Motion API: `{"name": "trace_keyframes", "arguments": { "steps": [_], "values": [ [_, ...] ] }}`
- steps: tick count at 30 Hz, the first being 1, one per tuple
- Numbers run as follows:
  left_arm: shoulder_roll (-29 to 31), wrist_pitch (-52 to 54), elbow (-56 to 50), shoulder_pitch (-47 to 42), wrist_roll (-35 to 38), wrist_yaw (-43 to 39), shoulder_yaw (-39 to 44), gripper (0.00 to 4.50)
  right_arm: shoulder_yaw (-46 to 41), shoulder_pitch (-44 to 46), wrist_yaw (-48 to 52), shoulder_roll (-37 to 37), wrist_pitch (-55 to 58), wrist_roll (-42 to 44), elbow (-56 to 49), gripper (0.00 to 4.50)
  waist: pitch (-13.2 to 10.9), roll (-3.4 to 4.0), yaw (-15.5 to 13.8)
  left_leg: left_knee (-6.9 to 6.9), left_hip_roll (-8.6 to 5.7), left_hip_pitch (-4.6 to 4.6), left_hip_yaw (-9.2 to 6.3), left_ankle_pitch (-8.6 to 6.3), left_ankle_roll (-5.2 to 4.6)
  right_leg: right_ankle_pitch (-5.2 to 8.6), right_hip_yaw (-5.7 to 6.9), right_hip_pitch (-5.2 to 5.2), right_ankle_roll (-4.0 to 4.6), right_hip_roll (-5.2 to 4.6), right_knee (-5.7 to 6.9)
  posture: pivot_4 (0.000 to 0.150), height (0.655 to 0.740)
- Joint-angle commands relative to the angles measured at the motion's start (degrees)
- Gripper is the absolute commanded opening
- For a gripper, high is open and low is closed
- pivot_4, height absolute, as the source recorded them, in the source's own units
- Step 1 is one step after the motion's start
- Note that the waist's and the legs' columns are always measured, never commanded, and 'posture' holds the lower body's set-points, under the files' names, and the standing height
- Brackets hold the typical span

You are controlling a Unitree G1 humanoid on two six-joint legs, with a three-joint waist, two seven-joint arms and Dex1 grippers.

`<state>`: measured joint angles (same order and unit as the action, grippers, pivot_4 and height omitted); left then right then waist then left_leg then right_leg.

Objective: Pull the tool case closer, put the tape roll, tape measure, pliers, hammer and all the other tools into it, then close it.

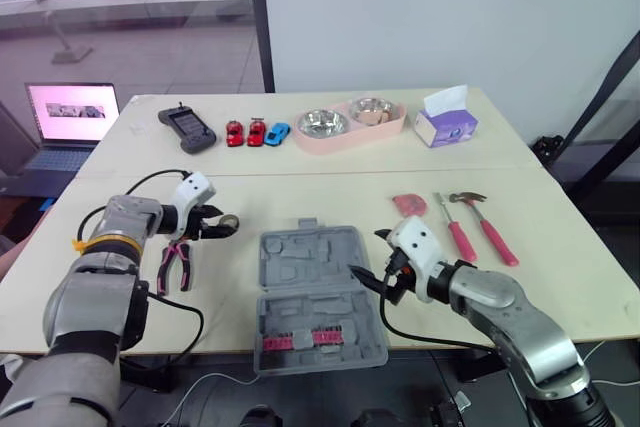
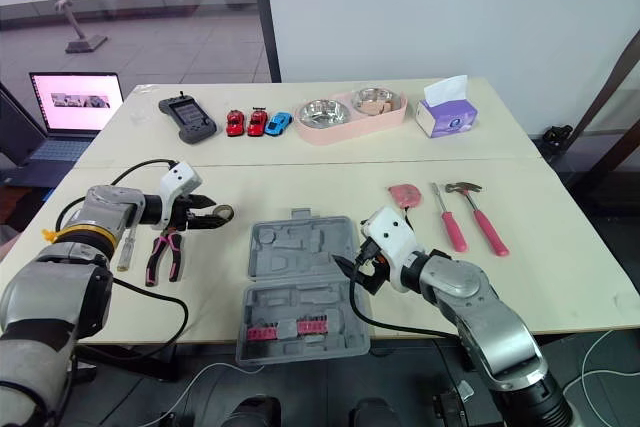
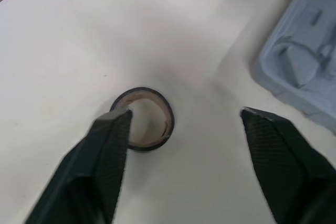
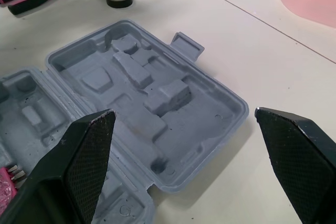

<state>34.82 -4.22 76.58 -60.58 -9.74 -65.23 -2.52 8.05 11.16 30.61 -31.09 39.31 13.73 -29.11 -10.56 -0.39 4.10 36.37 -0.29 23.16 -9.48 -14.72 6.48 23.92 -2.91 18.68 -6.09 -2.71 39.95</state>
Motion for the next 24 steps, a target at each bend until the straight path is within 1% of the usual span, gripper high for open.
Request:
{"name": "trace_keyframes", "arguments": {
  "steps": [1, 11, 19, 22, 24],
  "values": [
    [-0.1, -1.9, 0.2, -0.2, -2.1, 2.1, -1.3, 3.46, -0.9, -0.6, -0.8, 0.6, 0.0, 0.3, -3.8, 4.5, 0.0, 0.0, 0.0, 0.0, 0.0, 0.0, 0.0, 0.0, 0.0, 0.0, 0.0, 0.0, 0.0, 0.0, 0.0, 0.15, 0.74],
    [-3.6, -3.3, 1.4, 2.3, -6.0, 12.1, -3.3, 3.46, -3.0, -3.3, -1.7, -0.2, 1.9, 1.0, -6.6, 4.5, 0.0, -0.01, -0.1, 0.08, -0.01, 0.02, -0.01, 0.0, 0.0, 0.0, 0.0, -0.01, 0.0, -0.02, 0.05, 0.15, 0.74],
    [-4.8, -2.0, 1.8, 3.0, -5.2, 16.5, -1.7, 3.46, -3.4, -4.2, -2.6, 0.0, 3.1, 1.2, -8.1, 4.5, 0.0, -0.01, -0.1, 0.21, -0.02, 0.01, -0.03, 0.0, 0.0, 0.0, 0.0, -0.04, 0.0, -0.01, 0.14, 0.15, 0.74],
    [-4.8, -1.5, 1.9, 3.0, -4.9, 17.7, -1.1, 2.66, -3.6, -4.6, -2.9, 0.0, 3.5, 1.2, -8.6, 4.5, 0.0, -0.01, -0.1, 0.25, -0.02, 0.01, -0.03, 0.0, -0.01, 0.0, 0.0, -0.05, 0.0, 0.0, 0.14, 0.15, 0.74],
    [-4.7, -1.3, 1.9, 2.9, -4.8, 18.5, -0.8, 1.76, -3.7, -4.9, -3.0, 0.0, 3.6, 1.3, -9.0, 4.5, 0.0, -0.01, -0.1, 0.26, -0.02, 0.01, -0.03, 0.0, -0.01, 0.0, 0.0, -0.05, 0.0, 0.0, 0.15, 0.15, 0.74]
  ]
}}
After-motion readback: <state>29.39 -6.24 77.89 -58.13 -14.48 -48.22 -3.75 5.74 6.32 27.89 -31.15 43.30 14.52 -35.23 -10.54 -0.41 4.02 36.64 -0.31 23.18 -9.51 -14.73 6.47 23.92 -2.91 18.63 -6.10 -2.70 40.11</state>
